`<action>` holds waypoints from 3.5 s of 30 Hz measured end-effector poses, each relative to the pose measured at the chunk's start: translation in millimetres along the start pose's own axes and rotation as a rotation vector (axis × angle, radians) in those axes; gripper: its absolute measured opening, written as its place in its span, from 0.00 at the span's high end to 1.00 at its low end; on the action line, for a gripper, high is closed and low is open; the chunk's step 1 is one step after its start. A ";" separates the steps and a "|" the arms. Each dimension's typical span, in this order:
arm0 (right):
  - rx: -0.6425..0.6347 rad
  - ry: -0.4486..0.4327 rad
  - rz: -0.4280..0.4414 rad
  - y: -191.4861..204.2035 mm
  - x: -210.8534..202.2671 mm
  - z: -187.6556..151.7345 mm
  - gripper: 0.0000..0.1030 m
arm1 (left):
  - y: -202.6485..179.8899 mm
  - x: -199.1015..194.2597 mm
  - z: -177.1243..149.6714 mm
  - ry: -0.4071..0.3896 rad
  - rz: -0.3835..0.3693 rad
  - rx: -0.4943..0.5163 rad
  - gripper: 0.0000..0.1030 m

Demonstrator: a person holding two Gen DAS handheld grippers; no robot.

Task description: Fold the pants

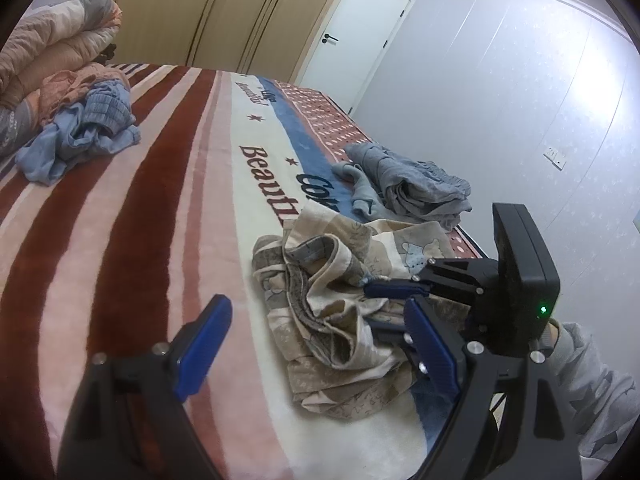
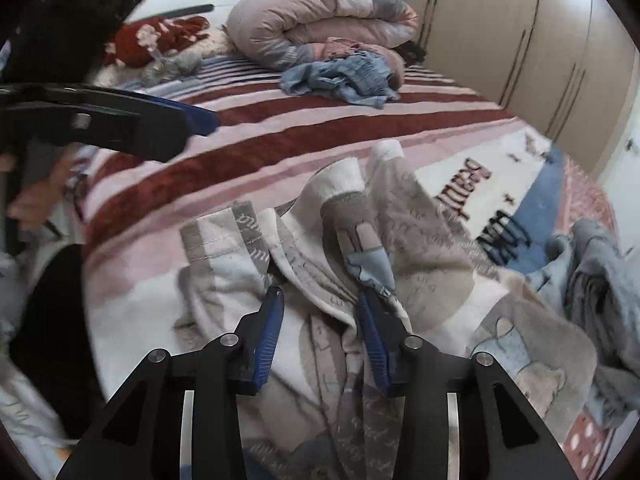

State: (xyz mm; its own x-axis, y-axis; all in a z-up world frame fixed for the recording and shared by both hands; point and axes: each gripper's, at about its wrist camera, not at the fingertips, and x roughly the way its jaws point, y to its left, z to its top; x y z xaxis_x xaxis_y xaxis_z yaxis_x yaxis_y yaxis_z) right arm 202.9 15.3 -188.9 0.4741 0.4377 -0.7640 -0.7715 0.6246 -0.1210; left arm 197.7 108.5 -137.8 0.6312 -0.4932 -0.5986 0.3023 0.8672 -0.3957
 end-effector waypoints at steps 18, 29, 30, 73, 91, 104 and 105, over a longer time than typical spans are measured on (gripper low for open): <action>0.080 -0.071 0.421 35.5 -28.6 2.6 1.00 | 4.4 -20.4 -3.5 -0.029 0.001 -0.009 0.17; 0.036 -0.135 0.181 25.5 -54.5 2.4 0.58 | 8.5 -24.9 -1.5 -0.038 0.015 -0.014 0.17; 0.027 -0.120 0.166 24.3 -51.5 3.8 0.58 | 8.9 -24.2 -1.0 -0.038 0.010 -0.019 0.17; 0.373 -0.024 -0.075 -119.6 -45.5 -71.9 0.61 | -59.2 125.8 17.7 0.165 0.147 0.199 0.17; 0.780 0.007 0.177 -157.7 -82.3 -125.6 0.21 | 2.0 65.8 1.7 0.217 -0.038 -0.125 0.08; 0.940 0.008 0.336 -151.5 -39.5 -149.1 0.57 | 27.0 97.3 -31.0 0.250 -0.208 -0.421 0.31; 0.955 0.000 0.334 -151.8 -38.7 -149.4 0.59 | 24.8 98.3 -32.2 0.244 -0.193 -0.421 0.36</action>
State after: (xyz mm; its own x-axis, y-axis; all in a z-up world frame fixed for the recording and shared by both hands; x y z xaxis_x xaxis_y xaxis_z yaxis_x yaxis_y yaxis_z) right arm 238.3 -193.1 -235.7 0.2961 0.6845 -0.6661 -0.2025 0.7266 0.6566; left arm 244.2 79.4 -228.8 0.3920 -0.6865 -0.6124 0.0516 0.6810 -0.7305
